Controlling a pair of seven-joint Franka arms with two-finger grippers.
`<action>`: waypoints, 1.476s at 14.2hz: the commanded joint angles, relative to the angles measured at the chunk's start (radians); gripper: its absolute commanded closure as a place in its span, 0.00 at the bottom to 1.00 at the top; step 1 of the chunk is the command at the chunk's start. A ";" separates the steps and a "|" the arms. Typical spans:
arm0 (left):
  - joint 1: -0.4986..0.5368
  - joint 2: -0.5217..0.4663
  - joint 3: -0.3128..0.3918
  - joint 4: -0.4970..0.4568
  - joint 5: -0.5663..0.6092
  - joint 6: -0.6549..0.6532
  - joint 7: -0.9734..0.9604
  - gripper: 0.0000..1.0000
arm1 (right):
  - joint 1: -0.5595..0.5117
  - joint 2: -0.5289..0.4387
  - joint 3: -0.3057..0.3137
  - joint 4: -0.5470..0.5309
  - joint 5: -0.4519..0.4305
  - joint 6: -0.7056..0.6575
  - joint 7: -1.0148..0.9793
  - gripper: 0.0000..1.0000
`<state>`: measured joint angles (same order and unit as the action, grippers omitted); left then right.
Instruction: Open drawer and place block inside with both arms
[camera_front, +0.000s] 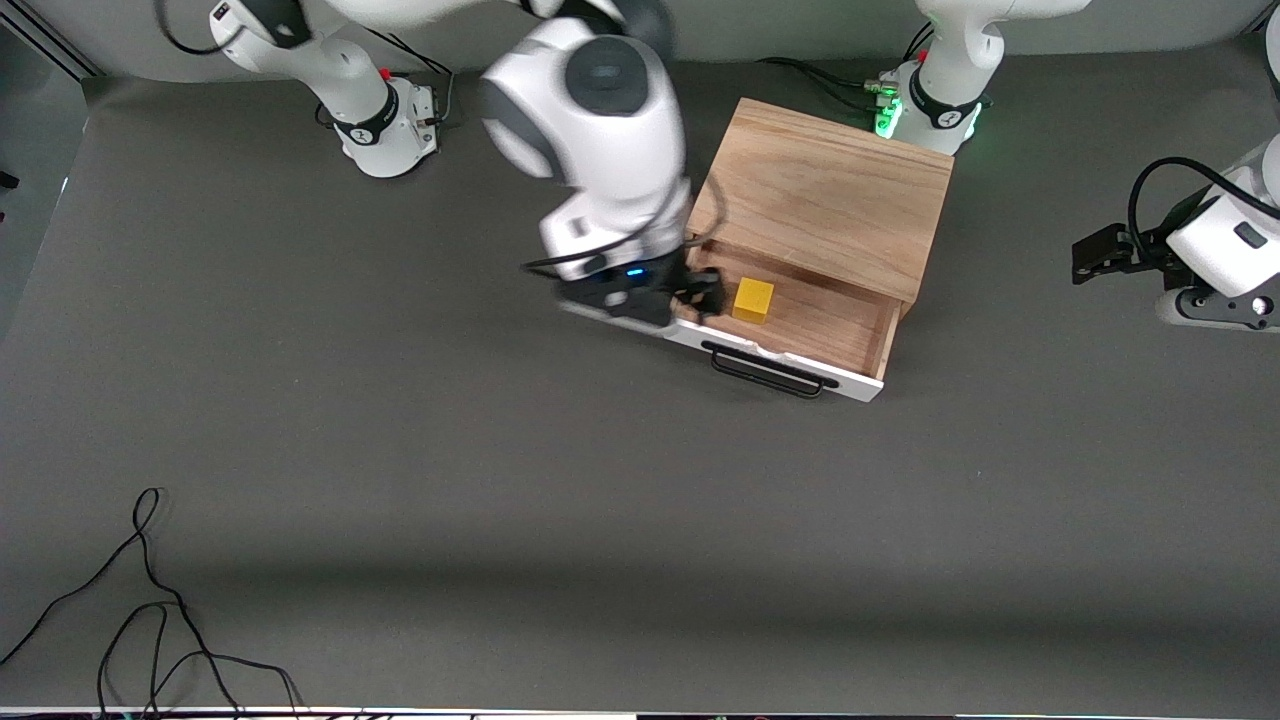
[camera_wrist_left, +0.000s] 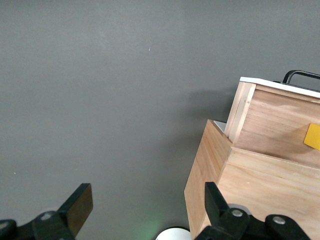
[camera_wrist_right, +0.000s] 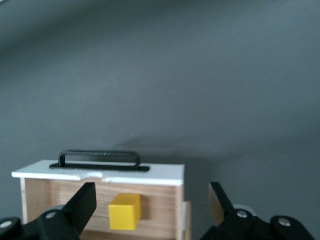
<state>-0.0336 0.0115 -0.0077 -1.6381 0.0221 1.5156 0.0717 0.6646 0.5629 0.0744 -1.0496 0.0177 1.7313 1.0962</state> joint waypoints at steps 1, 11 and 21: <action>-0.020 -0.016 0.015 0.001 -0.005 0.003 0.000 0.00 | -0.187 -0.229 0.010 -0.261 0.091 0.010 -0.236 0.00; -0.008 -0.018 0.012 0.009 -0.004 -0.002 0.000 0.00 | -0.543 -0.580 -0.102 -0.589 0.094 -0.064 -0.777 0.00; 0.001 -0.007 0.015 0.012 -0.005 0.008 -0.001 0.00 | -0.746 -0.549 0.085 -0.540 0.010 -0.137 -0.842 0.00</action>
